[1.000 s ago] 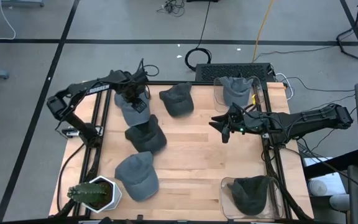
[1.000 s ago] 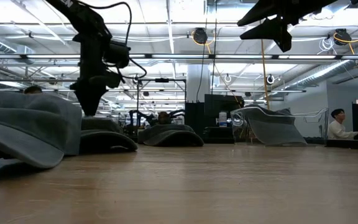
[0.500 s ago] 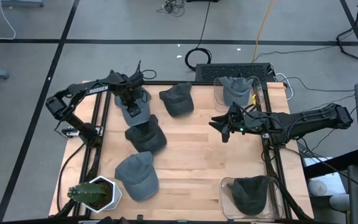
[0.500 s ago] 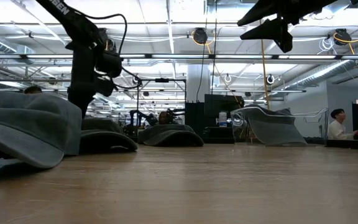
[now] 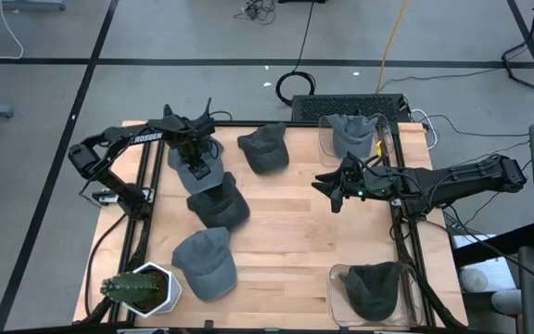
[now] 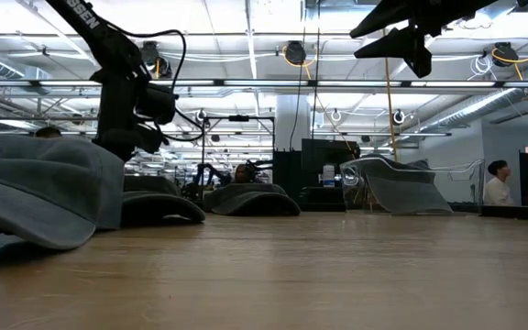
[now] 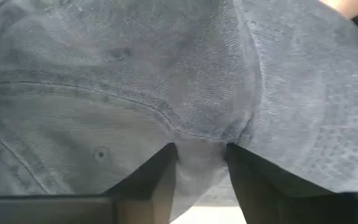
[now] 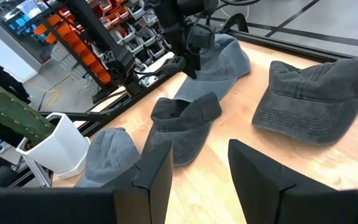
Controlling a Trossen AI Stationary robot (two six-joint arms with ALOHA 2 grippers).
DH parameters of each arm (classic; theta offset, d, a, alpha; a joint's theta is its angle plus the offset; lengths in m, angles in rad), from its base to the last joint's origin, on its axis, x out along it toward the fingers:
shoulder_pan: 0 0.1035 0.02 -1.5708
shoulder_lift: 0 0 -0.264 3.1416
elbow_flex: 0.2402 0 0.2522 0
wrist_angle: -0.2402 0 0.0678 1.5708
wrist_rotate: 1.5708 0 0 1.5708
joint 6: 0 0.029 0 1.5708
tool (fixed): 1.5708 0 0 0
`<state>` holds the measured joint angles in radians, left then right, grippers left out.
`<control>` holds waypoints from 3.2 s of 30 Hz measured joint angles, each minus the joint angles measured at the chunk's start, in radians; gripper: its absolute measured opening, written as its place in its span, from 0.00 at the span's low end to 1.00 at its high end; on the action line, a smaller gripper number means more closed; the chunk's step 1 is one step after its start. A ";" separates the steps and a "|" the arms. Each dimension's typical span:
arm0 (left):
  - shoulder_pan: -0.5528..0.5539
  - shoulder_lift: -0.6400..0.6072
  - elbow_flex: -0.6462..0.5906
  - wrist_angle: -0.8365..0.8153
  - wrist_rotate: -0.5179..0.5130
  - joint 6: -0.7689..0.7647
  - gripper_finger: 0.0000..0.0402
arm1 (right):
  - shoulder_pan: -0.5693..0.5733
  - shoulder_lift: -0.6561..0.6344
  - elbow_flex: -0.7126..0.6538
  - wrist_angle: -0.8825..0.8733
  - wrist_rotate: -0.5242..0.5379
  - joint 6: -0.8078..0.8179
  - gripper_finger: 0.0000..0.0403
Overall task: Pick & Place hat
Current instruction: Put the top gray cap into the top transparent bin
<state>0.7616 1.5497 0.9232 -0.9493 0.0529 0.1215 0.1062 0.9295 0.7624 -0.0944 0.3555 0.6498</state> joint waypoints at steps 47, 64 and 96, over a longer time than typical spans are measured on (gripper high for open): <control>-0.763 0.309 0.630 0.133 0.030 -0.442 0.26 | -0.125 -0.126 0.153 -0.293 -0.105 -0.235 0.36; -0.629 0.200 0.613 -0.029 0.003 -0.252 0.51 | -0.181 0.189 0.152 -0.291 -0.383 -0.302 0.36; -0.564 0.177 0.306 0.248 0.113 -0.454 0.51 | -0.337 0.591 0.150 -0.051 -0.543 -0.312 0.61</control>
<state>0.1976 1.7264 1.2291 -0.7013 0.1661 -0.3329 -0.2310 1.5204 0.9123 -0.1450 -0.1879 0.3375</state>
